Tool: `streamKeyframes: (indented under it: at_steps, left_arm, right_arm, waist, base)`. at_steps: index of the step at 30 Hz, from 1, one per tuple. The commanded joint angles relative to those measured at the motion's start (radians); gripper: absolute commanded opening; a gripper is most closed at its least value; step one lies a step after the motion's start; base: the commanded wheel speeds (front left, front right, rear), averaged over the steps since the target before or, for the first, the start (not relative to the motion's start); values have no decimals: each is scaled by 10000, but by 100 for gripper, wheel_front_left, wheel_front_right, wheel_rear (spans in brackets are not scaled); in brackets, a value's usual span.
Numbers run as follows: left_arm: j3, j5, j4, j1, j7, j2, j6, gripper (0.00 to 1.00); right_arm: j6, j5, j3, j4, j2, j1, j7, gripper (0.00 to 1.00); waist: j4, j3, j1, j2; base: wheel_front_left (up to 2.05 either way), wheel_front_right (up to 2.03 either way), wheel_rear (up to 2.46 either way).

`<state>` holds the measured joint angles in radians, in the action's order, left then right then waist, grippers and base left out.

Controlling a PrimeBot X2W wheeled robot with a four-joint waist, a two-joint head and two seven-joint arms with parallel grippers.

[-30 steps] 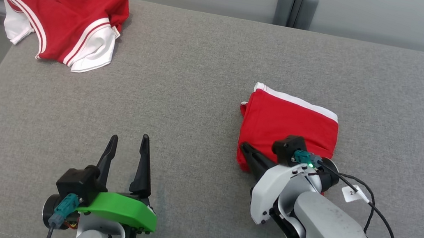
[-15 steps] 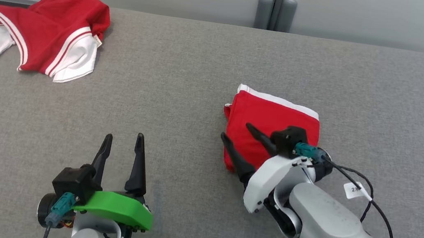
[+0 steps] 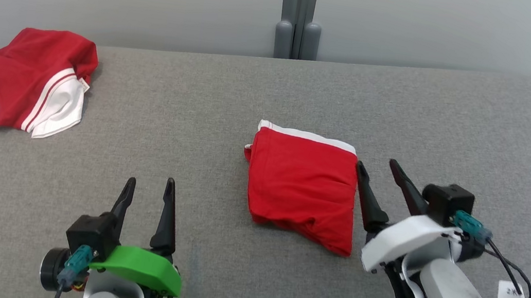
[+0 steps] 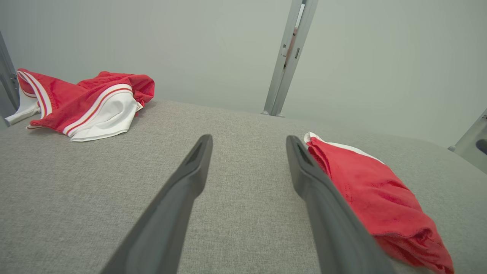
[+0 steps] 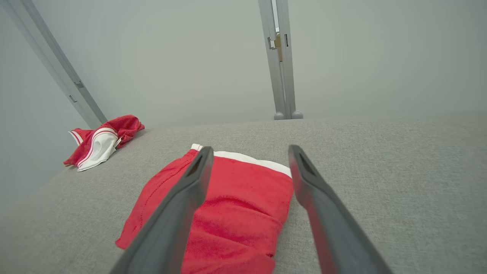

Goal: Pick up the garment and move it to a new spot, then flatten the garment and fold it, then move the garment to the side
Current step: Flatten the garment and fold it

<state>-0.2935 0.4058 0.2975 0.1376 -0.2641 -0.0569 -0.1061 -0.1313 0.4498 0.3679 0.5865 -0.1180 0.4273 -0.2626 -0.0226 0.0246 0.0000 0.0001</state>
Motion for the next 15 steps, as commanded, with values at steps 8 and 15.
streamKeyframes:
  at_steps: [8,15]
  left_arm:
    - [340,-170,59,-682,-4,42,93,100]
    - [559,-325,-32,-1090,-4,53,96,100]
  right_arm:
    - [9,-1448,-1886,-1367,402,-2120,-30,100]
    - [11,-2069,-2341,-2181,625,-2940,-28,100]
  waist:
    - [-102,-280,0,-1]
    - [-175,-327,0,-1]
  base:
    - [0,0,0]
    - [0,0,0]
